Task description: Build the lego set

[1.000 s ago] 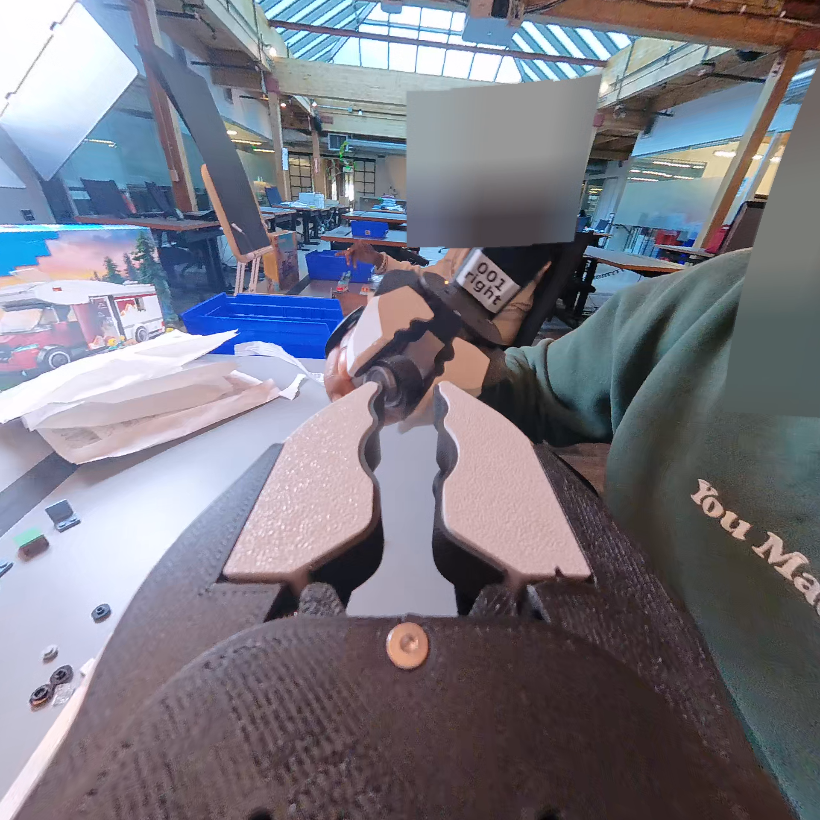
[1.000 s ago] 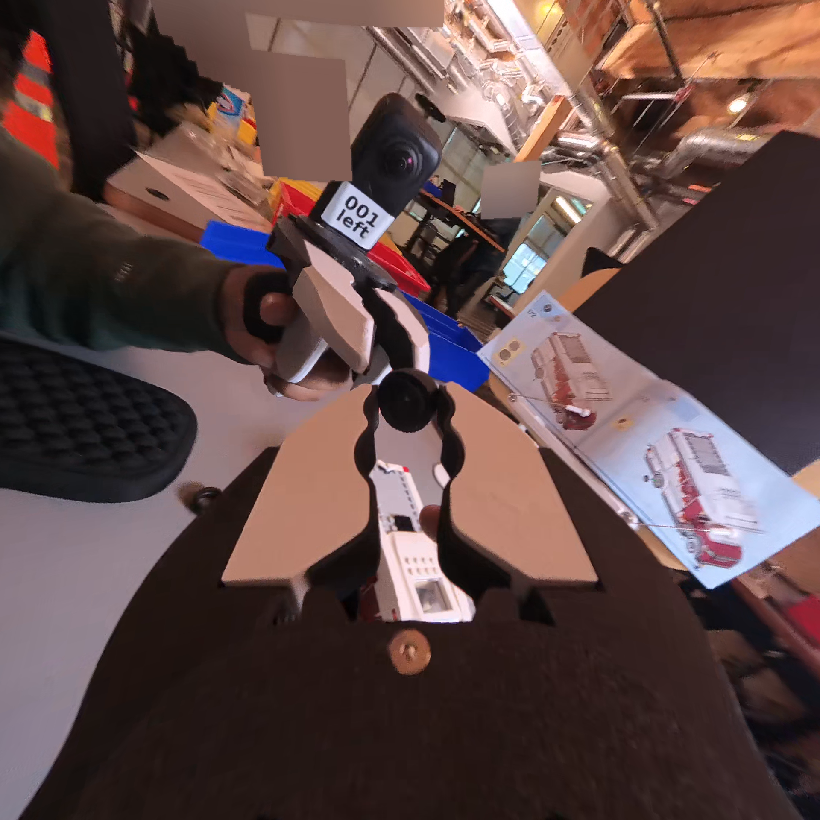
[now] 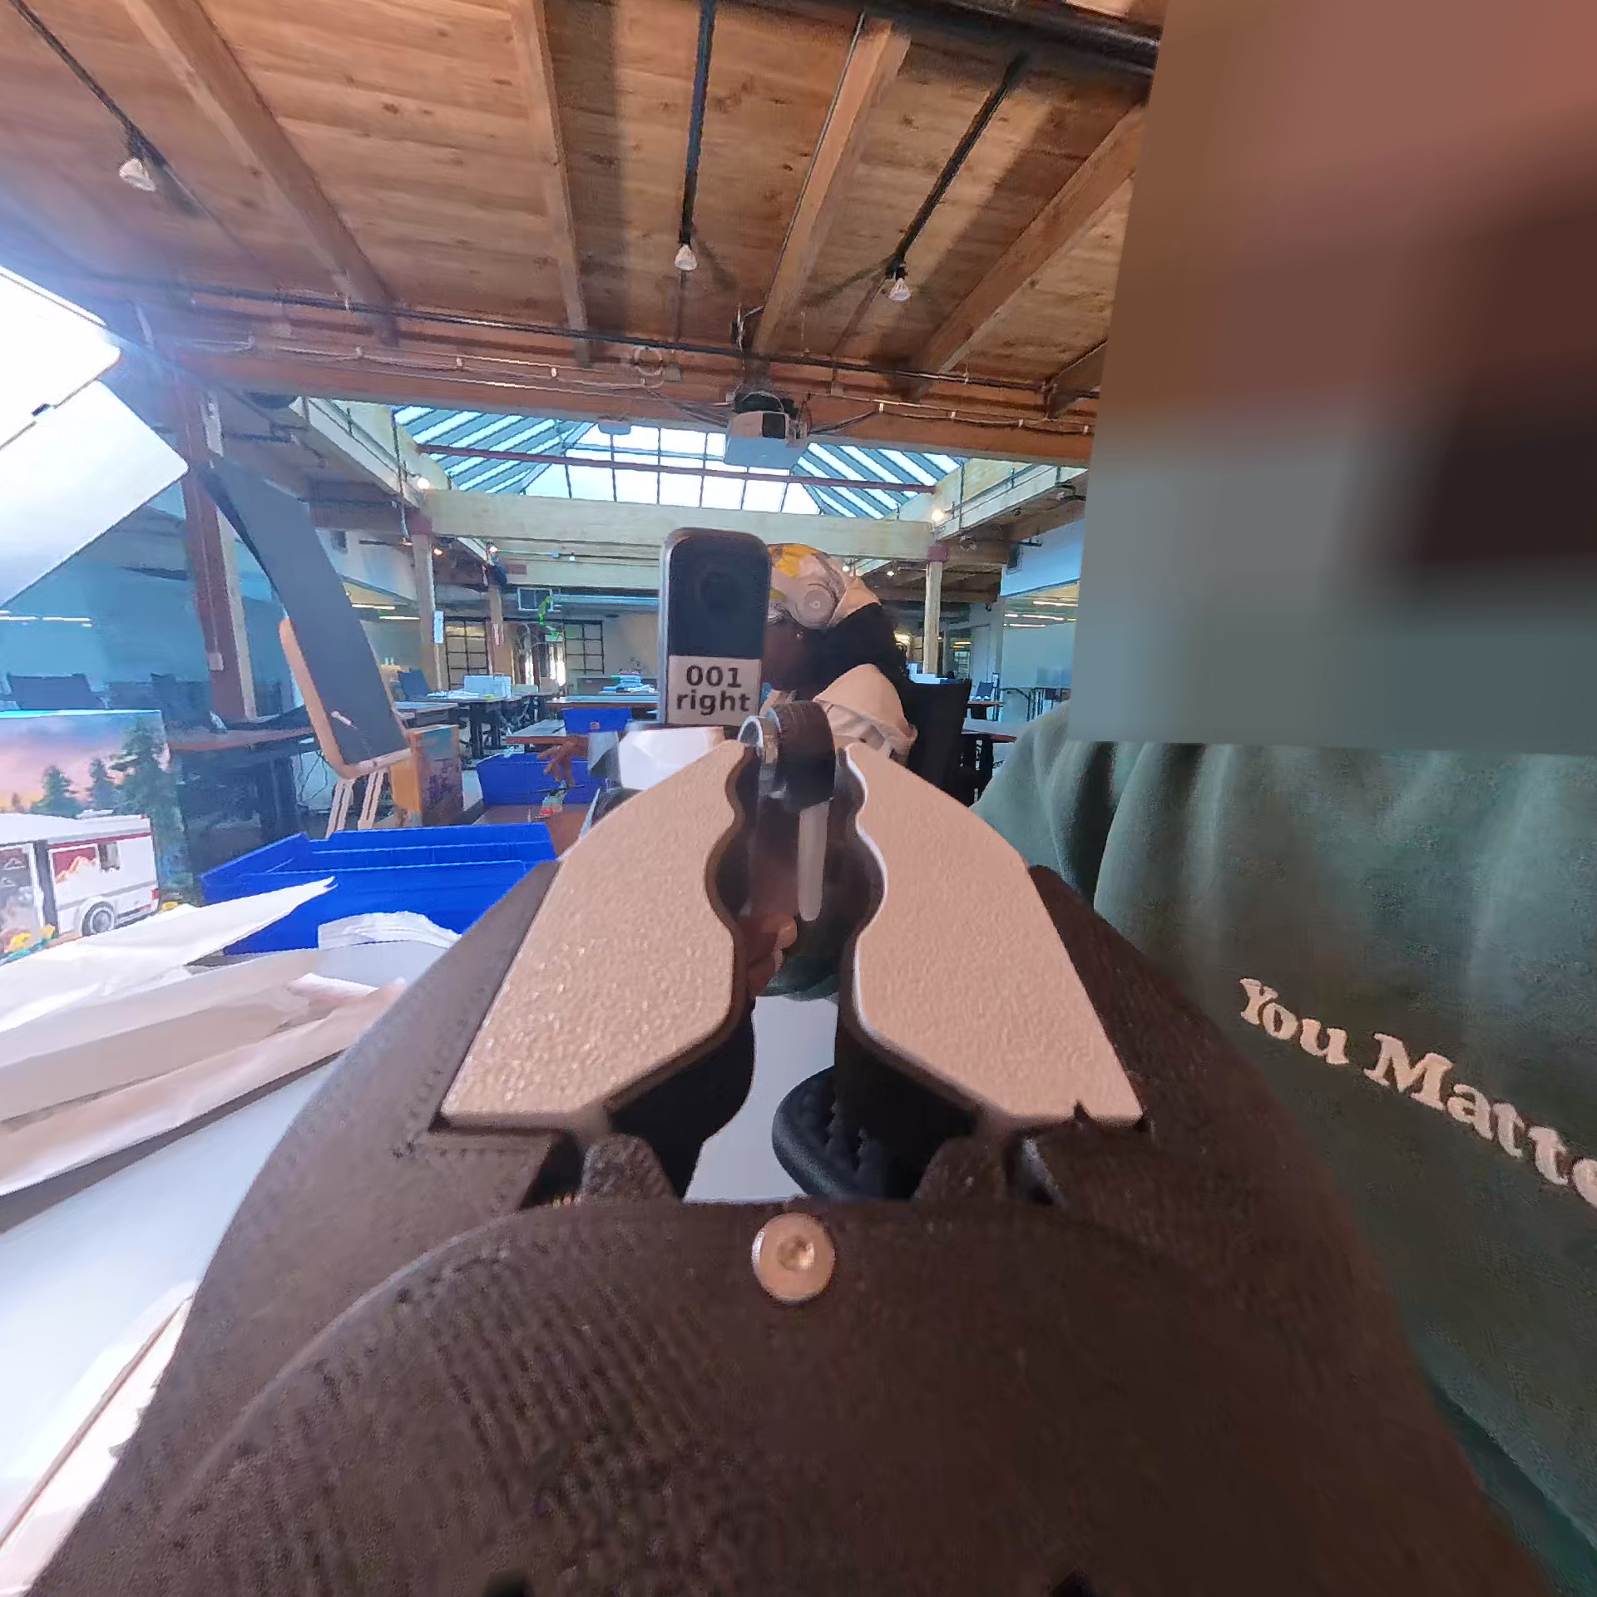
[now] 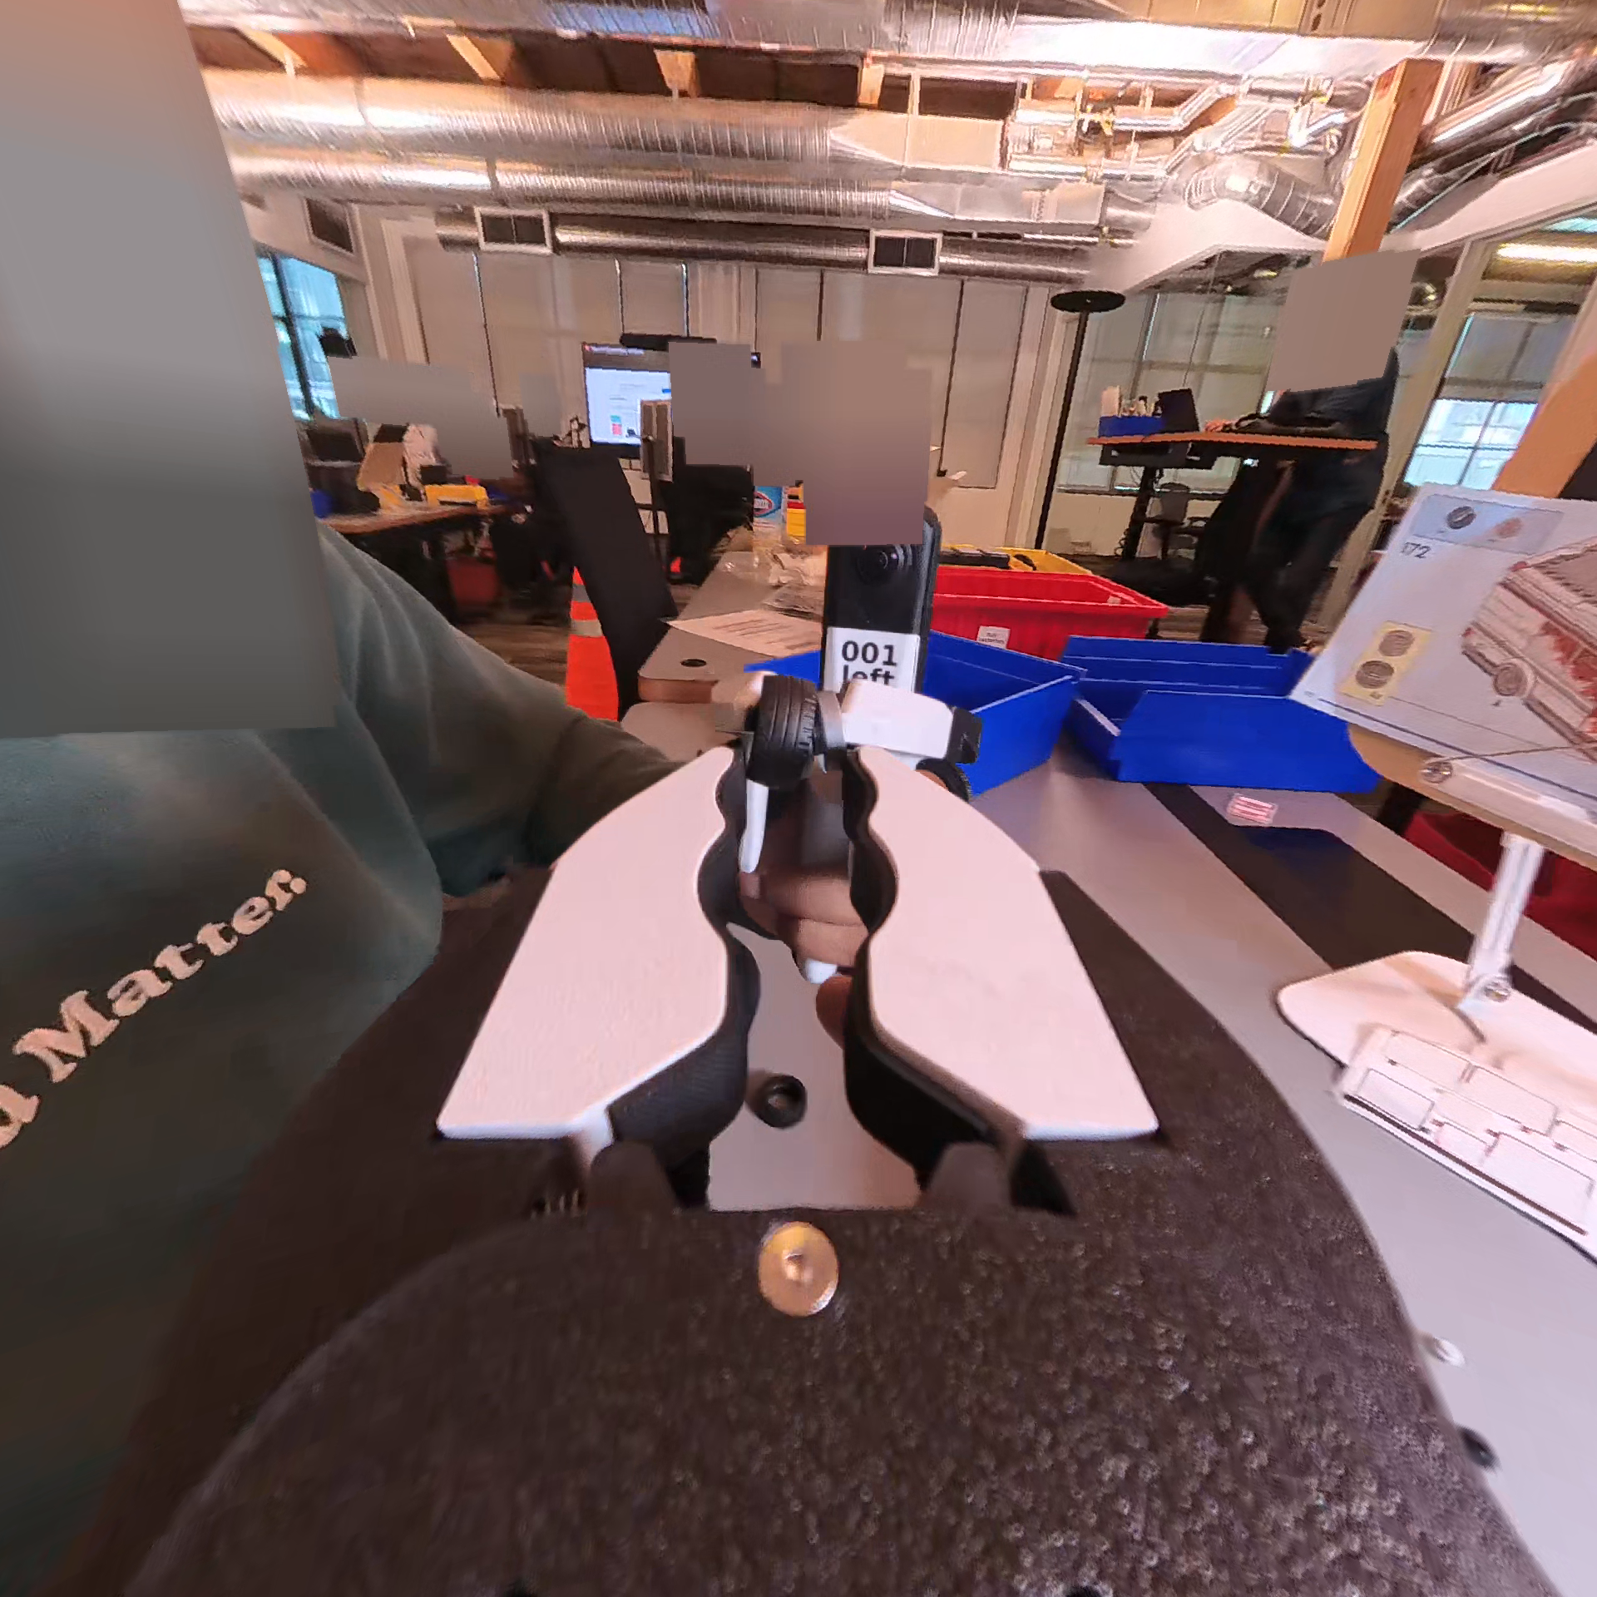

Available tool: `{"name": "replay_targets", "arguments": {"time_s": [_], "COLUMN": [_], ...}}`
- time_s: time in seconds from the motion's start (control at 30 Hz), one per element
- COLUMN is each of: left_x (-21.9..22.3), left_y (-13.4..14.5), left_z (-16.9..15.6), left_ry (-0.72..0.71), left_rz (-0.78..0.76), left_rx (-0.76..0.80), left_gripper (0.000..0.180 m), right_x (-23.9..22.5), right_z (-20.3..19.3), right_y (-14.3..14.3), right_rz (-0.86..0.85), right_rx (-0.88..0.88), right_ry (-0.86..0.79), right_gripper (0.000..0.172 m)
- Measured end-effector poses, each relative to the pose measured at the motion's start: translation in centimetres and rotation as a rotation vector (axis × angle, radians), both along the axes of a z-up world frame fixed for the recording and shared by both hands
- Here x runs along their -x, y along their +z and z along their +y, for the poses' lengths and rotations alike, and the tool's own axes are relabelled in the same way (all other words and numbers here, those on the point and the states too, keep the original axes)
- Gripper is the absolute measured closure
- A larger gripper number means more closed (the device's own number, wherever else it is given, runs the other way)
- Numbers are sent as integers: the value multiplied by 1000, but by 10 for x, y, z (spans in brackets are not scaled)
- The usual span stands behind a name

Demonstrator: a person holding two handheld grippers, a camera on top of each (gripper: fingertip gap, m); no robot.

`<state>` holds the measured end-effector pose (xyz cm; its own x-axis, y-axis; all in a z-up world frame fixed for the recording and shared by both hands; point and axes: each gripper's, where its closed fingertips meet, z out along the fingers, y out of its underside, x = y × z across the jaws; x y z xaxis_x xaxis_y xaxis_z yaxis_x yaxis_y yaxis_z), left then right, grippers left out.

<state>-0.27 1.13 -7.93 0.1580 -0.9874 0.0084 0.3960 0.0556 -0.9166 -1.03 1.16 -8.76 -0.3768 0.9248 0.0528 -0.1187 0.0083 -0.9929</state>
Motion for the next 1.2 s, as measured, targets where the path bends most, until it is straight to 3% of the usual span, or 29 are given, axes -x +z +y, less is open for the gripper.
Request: {"name": "replay_targets", "arguments": {"time_s": [0.1, 0.27, 0.43, 0.6, 1.2], "left_x": [2, 7, 5, 3, -4], "left_y": [-7, -18, -31, -31, -24], "left_z": [7, 11, 10, 2, -25], "left_ry": [30, 192, 258, 222, 160], "left_rz": [61, 392, 573, 573, 555], "left_rx": [-13, -173, -278, -317, -454], "left_gripper": [163, 158, 161, 162, 166], "right_x": [3, 5, 7, 4, -2], "right_z": [7, 13, 8, -1, -30], "right_y": [-8, -16, -24, -24, -17], "right_rz": [-40, -93, -105, -84, 8], "right_rx": [-172, -690, -858, -914, -775], "right_ry": [-116, -380, -425, -402, -234], "right_gripper": [152, 152, 154, 156, 157]}}
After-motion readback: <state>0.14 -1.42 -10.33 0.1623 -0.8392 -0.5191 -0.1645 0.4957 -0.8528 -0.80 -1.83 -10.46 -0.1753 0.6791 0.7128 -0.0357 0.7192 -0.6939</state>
